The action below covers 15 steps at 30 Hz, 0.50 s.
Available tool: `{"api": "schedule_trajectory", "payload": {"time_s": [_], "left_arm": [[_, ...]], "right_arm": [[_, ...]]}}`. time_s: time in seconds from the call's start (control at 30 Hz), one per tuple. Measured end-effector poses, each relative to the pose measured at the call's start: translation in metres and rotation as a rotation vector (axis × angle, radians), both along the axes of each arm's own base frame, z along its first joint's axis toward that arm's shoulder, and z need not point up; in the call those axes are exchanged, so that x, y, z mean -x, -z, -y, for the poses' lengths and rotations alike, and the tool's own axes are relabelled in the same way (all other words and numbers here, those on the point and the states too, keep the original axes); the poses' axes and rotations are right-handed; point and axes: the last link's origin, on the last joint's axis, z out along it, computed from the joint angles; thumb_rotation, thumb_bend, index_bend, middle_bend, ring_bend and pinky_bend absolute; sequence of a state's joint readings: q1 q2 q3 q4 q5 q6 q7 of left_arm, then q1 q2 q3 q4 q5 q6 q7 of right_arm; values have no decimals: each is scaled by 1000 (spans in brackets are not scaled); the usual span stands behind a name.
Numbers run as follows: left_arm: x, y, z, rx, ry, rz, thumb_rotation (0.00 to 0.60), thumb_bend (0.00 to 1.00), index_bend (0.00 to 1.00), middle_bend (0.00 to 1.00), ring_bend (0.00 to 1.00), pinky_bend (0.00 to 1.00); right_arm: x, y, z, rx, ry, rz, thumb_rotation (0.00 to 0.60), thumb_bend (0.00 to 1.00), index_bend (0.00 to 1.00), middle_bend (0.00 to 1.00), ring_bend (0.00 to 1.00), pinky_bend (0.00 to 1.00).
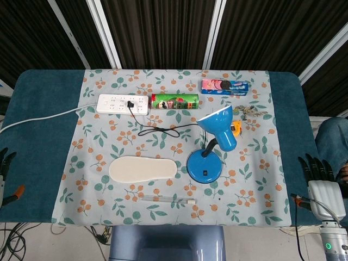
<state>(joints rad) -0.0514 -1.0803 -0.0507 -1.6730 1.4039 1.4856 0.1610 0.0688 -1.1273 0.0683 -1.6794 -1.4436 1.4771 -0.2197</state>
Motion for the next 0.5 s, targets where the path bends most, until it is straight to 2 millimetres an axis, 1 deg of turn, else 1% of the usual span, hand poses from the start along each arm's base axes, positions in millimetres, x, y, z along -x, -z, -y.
{"api": "schedule_trajectory", "payload": {"time_s": [0.5], "left_arm": [[0, 0, 1, -1, -2, -2, 600, 250, 100, 2, 0, 144]], "right_arm": [[-2, -2, -1, 3, 0, 12, 600, 188, 42, 14, 2, 0]]}}
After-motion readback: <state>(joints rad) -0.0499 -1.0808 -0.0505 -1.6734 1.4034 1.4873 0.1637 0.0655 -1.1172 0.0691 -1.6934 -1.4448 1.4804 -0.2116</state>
